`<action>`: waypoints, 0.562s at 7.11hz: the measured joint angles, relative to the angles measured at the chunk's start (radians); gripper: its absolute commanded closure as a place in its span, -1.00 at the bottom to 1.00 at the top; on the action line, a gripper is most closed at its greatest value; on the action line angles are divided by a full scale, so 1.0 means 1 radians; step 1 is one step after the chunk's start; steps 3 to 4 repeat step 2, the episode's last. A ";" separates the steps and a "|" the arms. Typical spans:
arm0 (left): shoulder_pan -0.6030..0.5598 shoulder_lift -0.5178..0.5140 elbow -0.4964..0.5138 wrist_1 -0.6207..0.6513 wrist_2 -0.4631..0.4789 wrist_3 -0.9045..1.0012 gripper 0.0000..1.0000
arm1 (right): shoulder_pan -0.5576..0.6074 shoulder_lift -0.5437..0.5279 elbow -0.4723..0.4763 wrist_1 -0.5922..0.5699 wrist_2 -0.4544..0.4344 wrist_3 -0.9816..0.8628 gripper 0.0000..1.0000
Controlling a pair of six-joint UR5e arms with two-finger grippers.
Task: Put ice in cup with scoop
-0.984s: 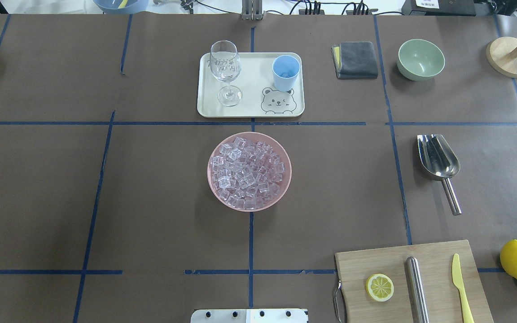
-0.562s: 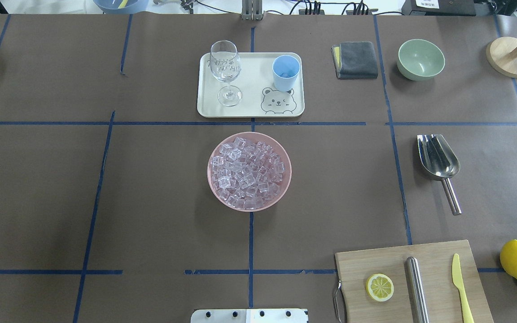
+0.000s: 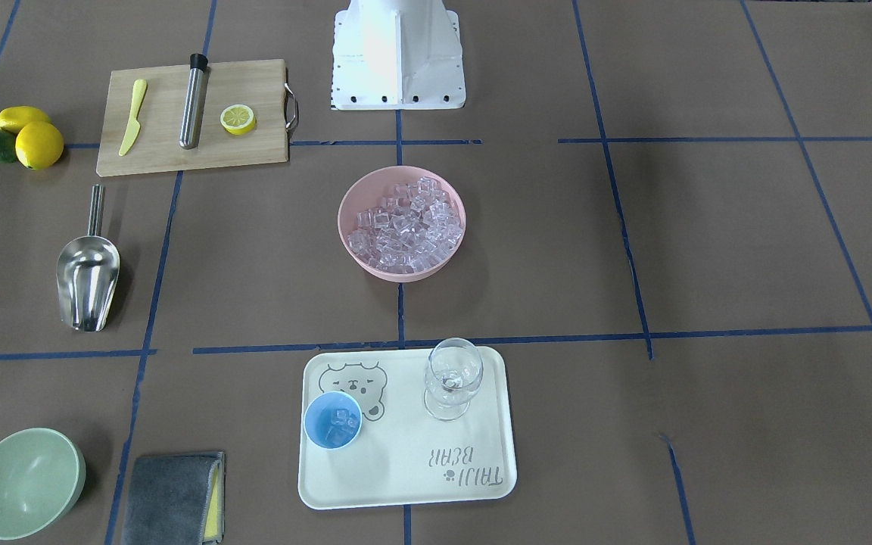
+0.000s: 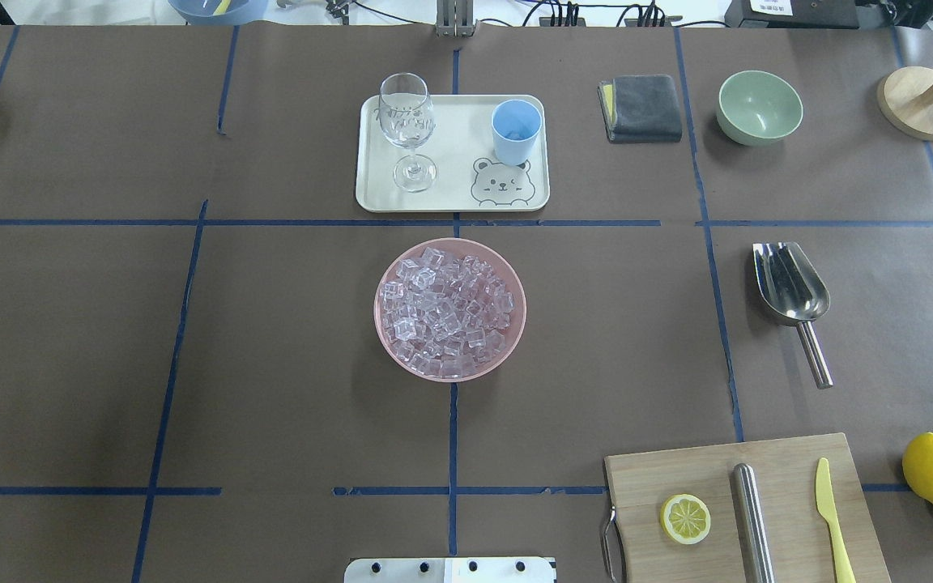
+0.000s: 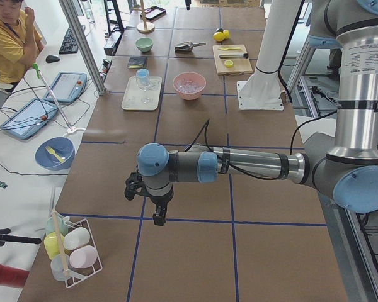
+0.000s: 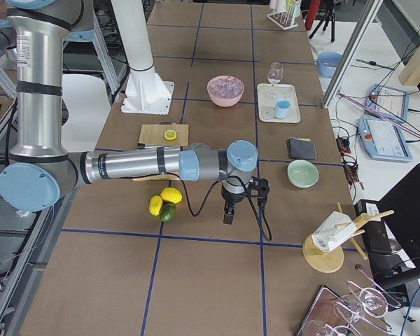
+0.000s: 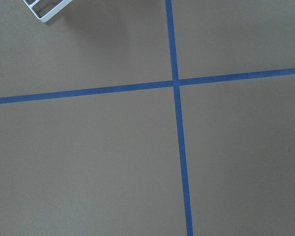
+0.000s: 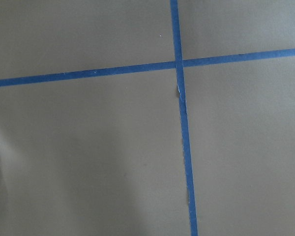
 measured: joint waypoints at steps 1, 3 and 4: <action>0.000 0.000 0.002 0.000 0.000 0.000 -1.00 | 0.005 0.009 0.000 -0.025 0.002 -0.017 -1.00; 0.000 -0.002 0.003 -0.001 0.000 -0.001 -1.00 | 0.007 0.012 0.000 -0.031 0.001 -0.020 -1.00; 0.000 -0.002 0.003 -0.001 0.000 -0.001 -1.00 | 0.007 0.012 0.000 -0.031 0.001 -0.020 -1.00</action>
